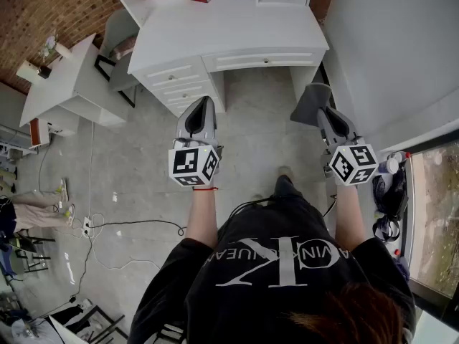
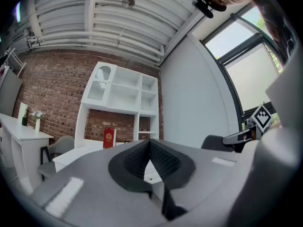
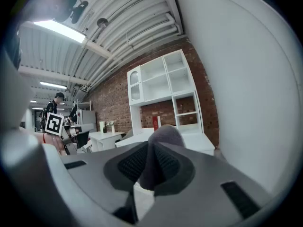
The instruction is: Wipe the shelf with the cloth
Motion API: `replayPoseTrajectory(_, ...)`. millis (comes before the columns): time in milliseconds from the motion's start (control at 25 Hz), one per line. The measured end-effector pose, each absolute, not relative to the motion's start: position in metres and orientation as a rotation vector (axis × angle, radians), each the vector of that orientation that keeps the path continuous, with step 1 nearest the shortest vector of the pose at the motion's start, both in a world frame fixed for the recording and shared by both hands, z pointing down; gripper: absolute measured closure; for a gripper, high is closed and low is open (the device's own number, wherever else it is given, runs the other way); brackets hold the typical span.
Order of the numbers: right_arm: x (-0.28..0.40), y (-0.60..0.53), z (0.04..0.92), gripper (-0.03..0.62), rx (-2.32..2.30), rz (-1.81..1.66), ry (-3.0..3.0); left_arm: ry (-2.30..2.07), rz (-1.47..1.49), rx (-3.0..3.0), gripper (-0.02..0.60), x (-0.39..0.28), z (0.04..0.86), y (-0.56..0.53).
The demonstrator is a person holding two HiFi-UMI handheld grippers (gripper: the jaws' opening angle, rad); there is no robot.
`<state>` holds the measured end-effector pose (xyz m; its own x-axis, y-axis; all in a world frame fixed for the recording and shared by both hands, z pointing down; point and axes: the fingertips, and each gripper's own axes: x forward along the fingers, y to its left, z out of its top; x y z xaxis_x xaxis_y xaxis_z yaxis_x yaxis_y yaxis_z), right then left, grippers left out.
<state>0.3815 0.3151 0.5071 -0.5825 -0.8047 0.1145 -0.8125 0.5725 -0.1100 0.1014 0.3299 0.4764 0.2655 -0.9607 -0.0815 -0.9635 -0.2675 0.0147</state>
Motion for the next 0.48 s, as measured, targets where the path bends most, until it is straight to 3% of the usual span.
replayPoseTrajectory(480,0.363,0.303,0.508,0.549,1.365,0.214,-2.762,1.904,0.117,-2.448,0.571,0.087,0.475,0.32)
